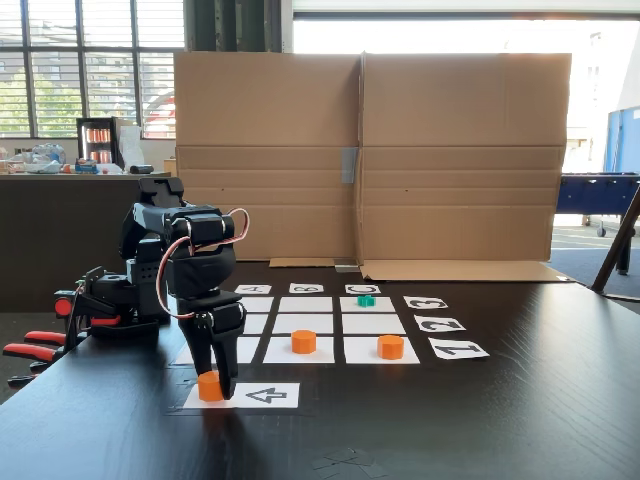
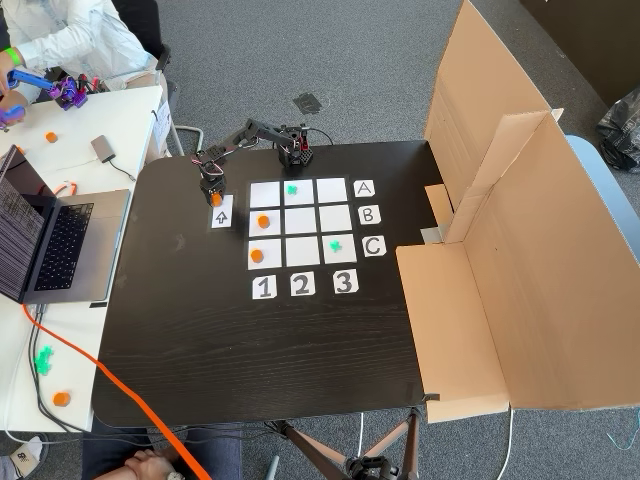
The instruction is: Pick up the round, orange token and place it in the grid on square B2.
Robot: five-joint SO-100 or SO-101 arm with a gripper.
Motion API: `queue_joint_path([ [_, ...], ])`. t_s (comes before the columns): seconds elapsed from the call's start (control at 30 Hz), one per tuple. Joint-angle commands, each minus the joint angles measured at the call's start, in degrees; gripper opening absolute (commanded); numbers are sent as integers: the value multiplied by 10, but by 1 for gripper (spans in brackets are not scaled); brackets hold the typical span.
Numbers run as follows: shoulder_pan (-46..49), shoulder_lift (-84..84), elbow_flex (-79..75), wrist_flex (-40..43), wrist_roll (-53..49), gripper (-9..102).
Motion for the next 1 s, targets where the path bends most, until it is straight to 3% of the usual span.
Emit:
queue_joint_path([
  [0.0, 14, 78, -18, 4, -4, -1],
  [0.47, -23, 267, 70, 3, -59, -1],
  [0.97, -279, 512, 318, 4, -76, -1],
])
